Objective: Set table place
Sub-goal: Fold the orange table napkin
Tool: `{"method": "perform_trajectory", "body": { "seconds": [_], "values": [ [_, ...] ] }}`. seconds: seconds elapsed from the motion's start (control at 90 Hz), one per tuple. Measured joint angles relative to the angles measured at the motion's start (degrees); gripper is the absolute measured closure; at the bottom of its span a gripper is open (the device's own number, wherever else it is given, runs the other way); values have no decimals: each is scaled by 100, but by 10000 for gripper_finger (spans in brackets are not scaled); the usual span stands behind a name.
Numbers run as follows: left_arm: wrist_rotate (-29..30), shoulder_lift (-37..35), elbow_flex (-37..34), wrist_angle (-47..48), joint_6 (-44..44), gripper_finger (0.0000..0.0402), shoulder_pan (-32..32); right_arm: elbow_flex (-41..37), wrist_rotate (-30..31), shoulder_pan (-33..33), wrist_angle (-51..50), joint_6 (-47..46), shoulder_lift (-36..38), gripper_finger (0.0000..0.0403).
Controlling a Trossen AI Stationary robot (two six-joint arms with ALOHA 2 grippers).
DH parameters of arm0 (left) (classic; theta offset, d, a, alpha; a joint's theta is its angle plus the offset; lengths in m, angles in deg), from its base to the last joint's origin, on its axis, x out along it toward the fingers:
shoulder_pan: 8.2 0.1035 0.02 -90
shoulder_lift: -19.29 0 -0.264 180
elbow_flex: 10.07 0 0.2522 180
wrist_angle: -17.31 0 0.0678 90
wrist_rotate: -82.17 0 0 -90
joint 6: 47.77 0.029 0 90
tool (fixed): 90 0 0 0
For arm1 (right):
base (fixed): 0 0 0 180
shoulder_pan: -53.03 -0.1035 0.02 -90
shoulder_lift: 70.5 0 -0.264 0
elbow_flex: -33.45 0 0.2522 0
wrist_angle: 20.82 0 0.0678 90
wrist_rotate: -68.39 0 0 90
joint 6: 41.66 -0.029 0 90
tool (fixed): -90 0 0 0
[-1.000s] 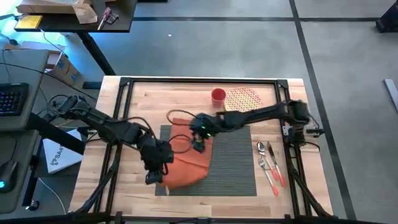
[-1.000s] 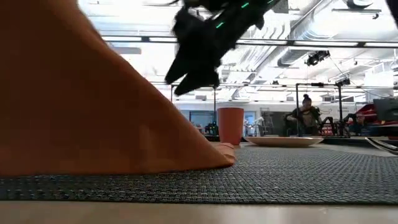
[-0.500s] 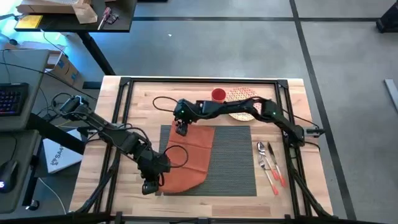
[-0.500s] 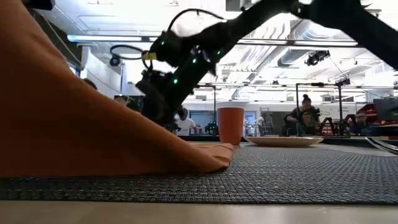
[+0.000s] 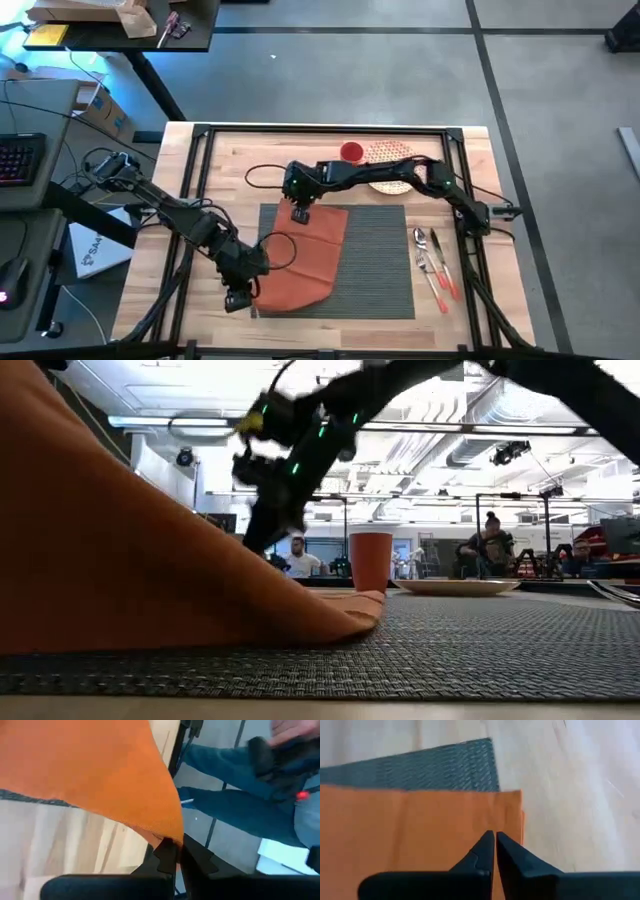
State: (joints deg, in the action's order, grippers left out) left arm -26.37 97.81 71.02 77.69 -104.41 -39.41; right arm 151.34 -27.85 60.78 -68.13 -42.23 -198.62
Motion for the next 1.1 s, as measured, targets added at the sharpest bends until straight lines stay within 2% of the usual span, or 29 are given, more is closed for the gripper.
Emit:
{"method": "perform_trajectory", "body": {
  "seconds": [0.156,0.311,0.389,0.611,0.711,0.767,0.822,0.978,1.1],
  "values": [
    [686,-297,0,60,-210,401,7,-581,-393,14,2,-140,532,403],
    [766,-260,0,-11,-181,401,5,-972,-412,110,800,-203,340,392],
    [729,-205,0,-13,-180,401,5,-1015,-415,139,1280,-217,165,366],
    [721,-184,0,-34,-184,401,3,-1013,-215,133,2600,-348,-328,251],
    [719,-184,0,-25,-250,401,3,-1011,-61,135,2959,-348,-609,232],
    [721,-184,0,-22,-317,401,3,-1013,54,125,3037,-337,-718,239],
    [723,-184,0,-21,-384,401,5,-1003,96,126,2988,-350,-740,263],
    [758,-184,0,-19,-465,401,9,-998,174,97,2836,-205,-675,382],
    [776,-236,0,-8,-598,401,9,-1020,343,59,2523,-213,-342,399]
  ]
}}
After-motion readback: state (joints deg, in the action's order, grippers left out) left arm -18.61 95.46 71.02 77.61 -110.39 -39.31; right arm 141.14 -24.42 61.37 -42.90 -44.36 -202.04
